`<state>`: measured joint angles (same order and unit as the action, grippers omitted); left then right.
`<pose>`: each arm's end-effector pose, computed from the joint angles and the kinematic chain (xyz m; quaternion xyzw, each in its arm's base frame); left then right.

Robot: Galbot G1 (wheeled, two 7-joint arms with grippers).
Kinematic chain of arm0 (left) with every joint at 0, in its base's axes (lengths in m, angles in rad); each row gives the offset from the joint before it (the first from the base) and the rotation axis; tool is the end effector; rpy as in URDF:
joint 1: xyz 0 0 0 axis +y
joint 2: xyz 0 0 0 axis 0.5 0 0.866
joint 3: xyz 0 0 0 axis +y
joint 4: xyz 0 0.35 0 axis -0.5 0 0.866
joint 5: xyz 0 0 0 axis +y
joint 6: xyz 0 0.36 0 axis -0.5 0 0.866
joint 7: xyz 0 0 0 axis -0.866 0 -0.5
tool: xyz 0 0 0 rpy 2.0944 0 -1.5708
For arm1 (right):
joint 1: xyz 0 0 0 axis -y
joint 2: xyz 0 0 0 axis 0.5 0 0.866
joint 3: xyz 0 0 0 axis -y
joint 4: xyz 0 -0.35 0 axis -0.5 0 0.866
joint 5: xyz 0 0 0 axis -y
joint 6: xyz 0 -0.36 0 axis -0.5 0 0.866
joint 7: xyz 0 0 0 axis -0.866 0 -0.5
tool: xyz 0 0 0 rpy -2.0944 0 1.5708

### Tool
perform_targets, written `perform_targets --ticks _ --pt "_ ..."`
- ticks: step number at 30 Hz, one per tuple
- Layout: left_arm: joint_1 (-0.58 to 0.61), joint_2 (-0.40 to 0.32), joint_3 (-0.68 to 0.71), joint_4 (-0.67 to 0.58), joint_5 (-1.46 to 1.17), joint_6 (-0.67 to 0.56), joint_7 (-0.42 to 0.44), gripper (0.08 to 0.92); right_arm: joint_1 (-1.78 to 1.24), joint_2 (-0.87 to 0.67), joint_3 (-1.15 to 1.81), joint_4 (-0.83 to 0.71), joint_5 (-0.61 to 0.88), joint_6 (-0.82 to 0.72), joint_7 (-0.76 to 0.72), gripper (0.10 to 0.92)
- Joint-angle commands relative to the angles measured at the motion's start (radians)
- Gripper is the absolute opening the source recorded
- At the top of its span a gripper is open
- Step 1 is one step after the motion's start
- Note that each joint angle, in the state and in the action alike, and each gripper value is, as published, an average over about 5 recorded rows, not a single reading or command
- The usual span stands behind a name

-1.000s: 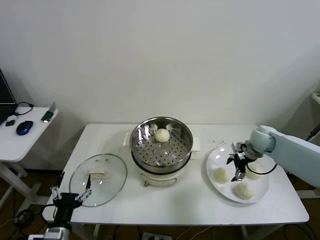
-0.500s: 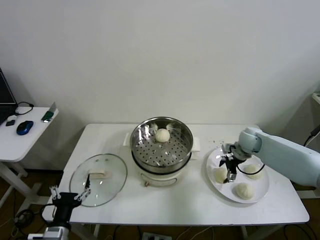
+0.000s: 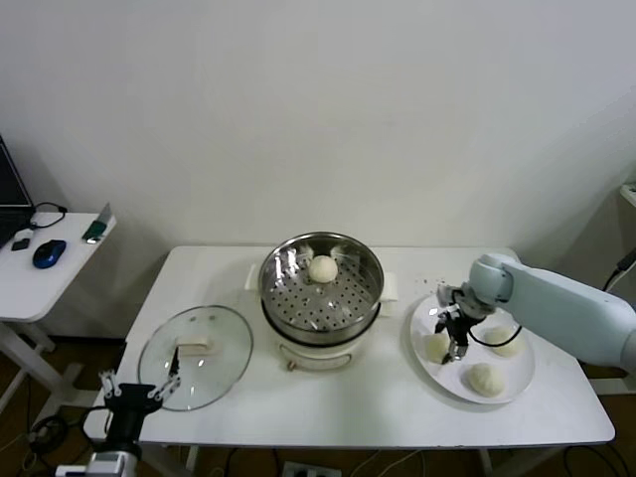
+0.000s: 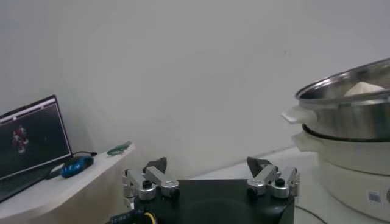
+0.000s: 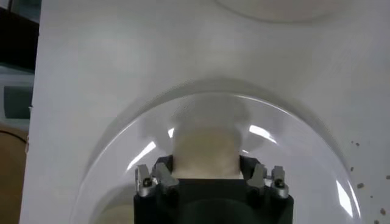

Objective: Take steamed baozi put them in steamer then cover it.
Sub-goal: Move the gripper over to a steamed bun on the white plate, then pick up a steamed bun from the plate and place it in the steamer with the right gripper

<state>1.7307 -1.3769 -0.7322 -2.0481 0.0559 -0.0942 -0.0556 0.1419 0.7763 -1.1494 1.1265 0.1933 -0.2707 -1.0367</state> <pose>0.1362 0.1006 -0.3281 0.0509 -0.9837 -0.1673 0.0418 0.5299 -0.1336 -0.2484 0.5245 -0.5366 0.4714 0.4634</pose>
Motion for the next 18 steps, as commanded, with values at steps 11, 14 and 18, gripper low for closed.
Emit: perform_targets --ticks 11,14,18 --pt "0.002 -0.018 0.022 -0.007 0.002 -0.002 0.002 0.823 0.423 -0.013 -0.244 -0.014 0.196 0.034 -0.030 0.662" --pt "-0.007 -0.020 0.031 -0.011 0.000 0.006 0.004 0.823 0.583 0.024 -0.340 -0.044 0.274 0.064 -0.044 0.662" --pt "-0.024 -0.025 0.049 -0.009 0.009 0.007 0.008 0.823 0.719 0.097 -0.417 -0.082 0.375 0.082 -0.059 0.662"
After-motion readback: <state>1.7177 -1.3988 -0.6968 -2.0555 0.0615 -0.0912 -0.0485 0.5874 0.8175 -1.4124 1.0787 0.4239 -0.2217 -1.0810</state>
